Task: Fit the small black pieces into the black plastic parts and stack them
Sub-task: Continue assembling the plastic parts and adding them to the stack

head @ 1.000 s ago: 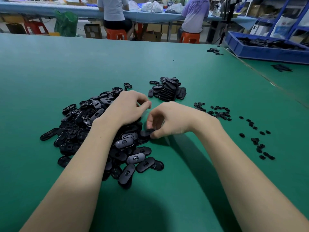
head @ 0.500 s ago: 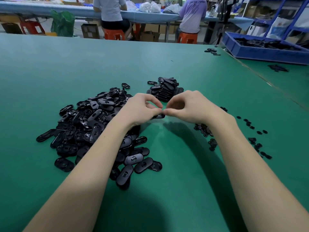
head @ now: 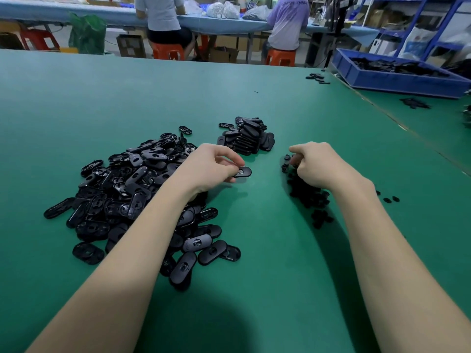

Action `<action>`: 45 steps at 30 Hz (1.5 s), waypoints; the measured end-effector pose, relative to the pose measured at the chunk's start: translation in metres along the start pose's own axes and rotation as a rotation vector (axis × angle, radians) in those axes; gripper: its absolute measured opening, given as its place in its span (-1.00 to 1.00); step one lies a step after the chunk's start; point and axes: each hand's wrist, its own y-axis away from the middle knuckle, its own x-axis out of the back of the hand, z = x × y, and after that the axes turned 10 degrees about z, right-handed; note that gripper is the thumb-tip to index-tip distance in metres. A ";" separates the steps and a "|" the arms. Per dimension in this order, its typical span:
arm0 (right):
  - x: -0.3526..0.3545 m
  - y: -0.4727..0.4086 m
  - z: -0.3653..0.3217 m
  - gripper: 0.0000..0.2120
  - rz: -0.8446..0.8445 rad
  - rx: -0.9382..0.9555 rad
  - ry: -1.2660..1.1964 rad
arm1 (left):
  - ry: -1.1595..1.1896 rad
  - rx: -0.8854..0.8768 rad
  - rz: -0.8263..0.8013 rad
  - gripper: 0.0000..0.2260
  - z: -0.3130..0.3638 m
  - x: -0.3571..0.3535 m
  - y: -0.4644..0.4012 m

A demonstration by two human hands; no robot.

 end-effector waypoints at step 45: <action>-0.009 0.009 -0.026 -0.81 -0.022 -0.086 -0.531 | -0.003 -0.036 0.053 -0.77 -0.003 0.002 0.000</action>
